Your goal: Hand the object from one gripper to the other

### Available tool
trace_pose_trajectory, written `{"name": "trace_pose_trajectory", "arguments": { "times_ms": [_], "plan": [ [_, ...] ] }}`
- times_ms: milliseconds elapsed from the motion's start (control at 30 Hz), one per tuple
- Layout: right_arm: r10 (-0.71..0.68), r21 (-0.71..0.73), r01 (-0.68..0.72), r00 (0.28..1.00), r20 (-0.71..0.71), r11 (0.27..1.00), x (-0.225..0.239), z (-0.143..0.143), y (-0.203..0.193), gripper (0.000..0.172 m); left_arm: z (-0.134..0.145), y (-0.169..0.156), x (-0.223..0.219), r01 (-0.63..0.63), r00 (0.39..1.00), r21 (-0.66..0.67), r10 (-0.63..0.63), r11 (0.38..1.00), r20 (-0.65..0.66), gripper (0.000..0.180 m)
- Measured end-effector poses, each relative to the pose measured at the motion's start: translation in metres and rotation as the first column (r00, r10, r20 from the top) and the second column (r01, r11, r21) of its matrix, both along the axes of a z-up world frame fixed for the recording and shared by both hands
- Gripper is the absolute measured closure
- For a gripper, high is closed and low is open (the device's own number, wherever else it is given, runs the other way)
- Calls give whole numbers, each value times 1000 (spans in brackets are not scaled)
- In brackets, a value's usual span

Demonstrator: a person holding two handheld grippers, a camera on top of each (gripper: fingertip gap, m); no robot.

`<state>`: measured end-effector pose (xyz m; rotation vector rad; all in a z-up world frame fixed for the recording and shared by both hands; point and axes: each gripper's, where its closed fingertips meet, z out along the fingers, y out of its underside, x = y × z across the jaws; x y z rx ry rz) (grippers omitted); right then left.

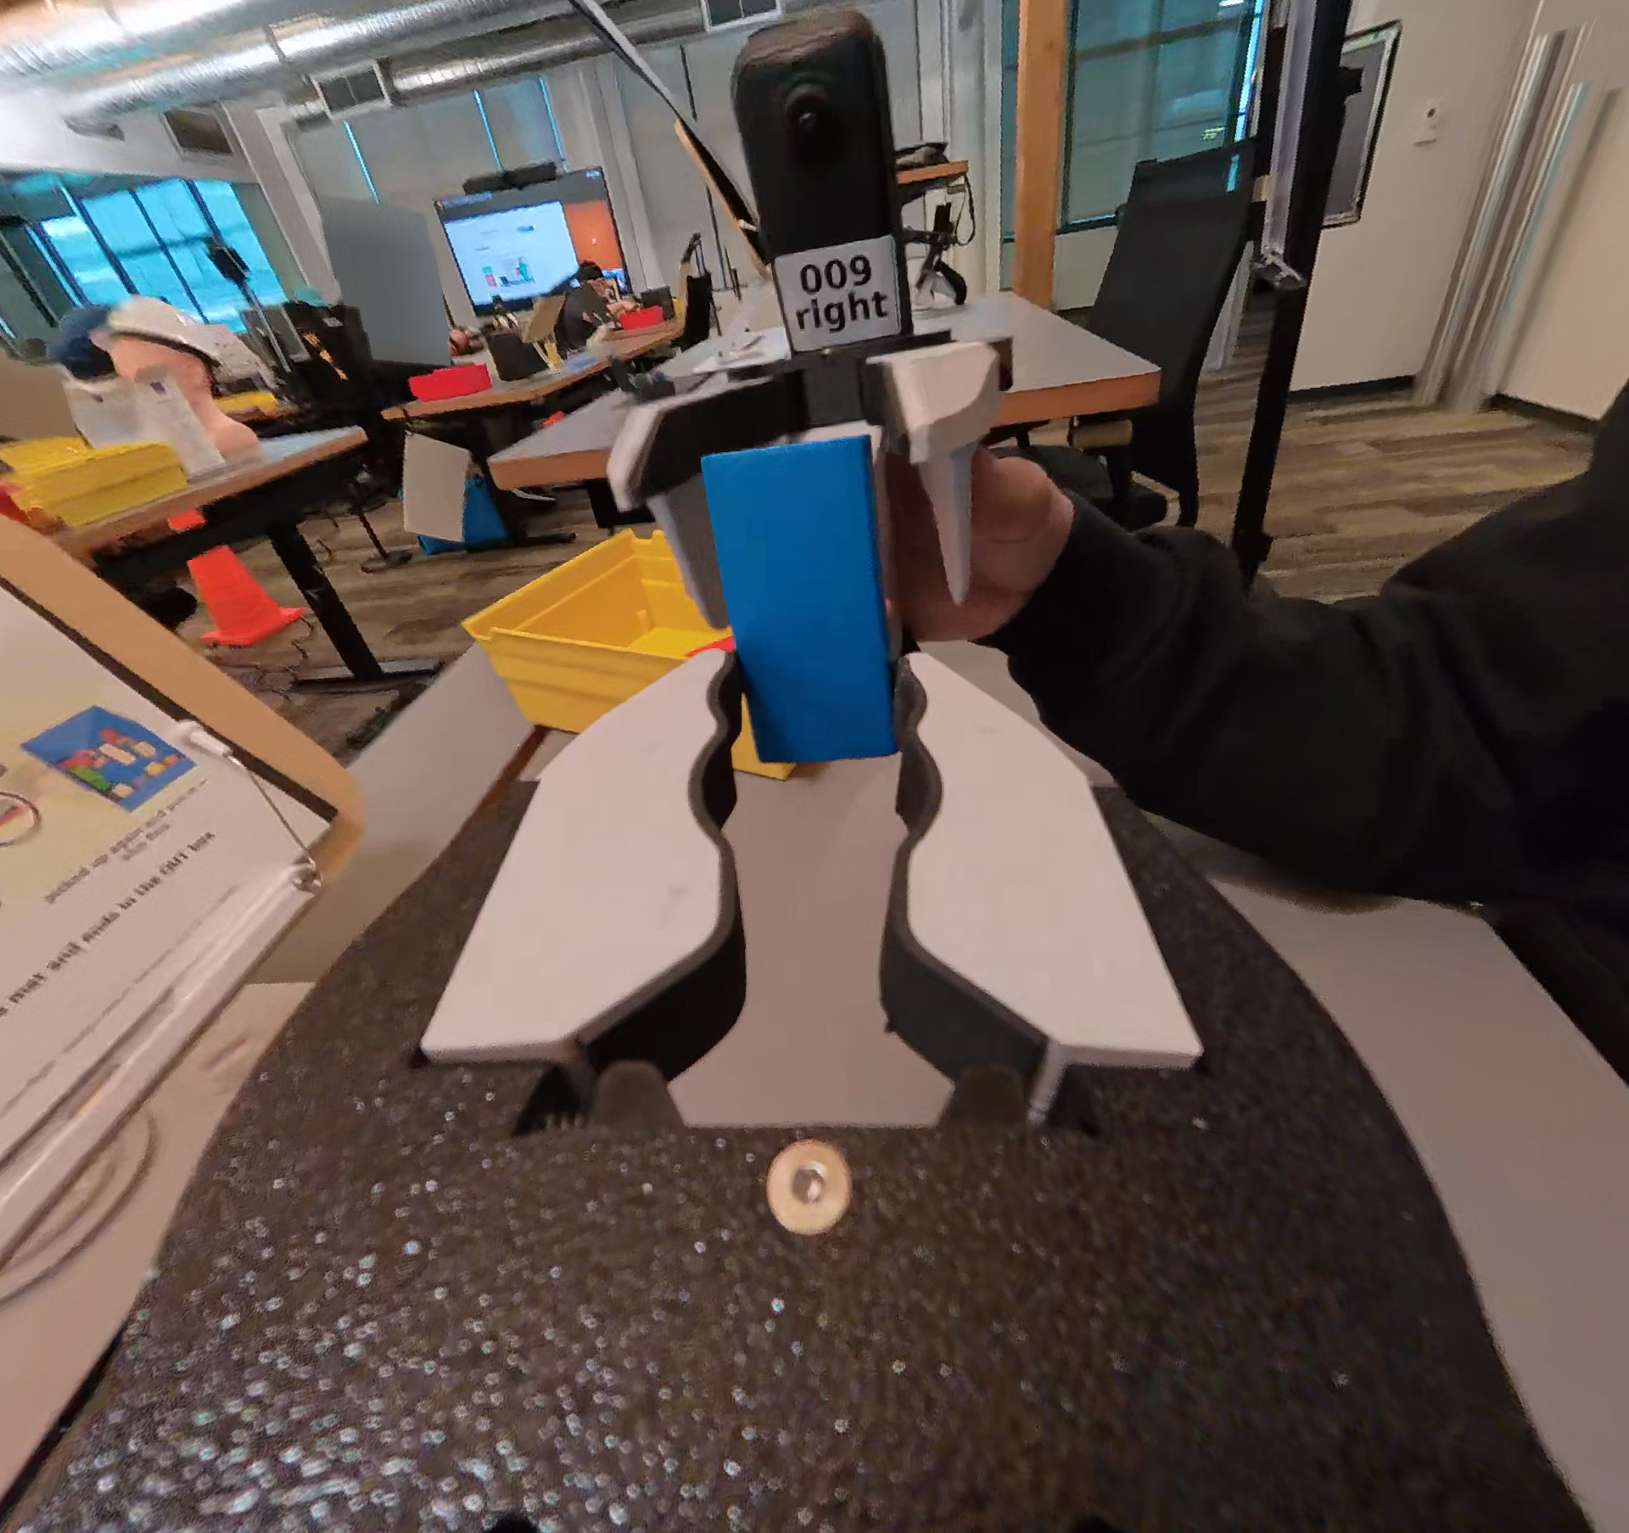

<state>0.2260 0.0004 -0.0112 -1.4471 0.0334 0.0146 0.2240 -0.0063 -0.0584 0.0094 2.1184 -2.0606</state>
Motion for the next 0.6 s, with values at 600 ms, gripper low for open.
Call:
{"name": "trace_pose_trajectory", "arguments": {
  "times_ms": [600],
  "plan": [
    [-227, -122, 246, 962, 150, 961, 31, -18, -9, 139, -6, -4, 34, -216, 974, -27, 214, 976, -79, 133]
  ]
}}
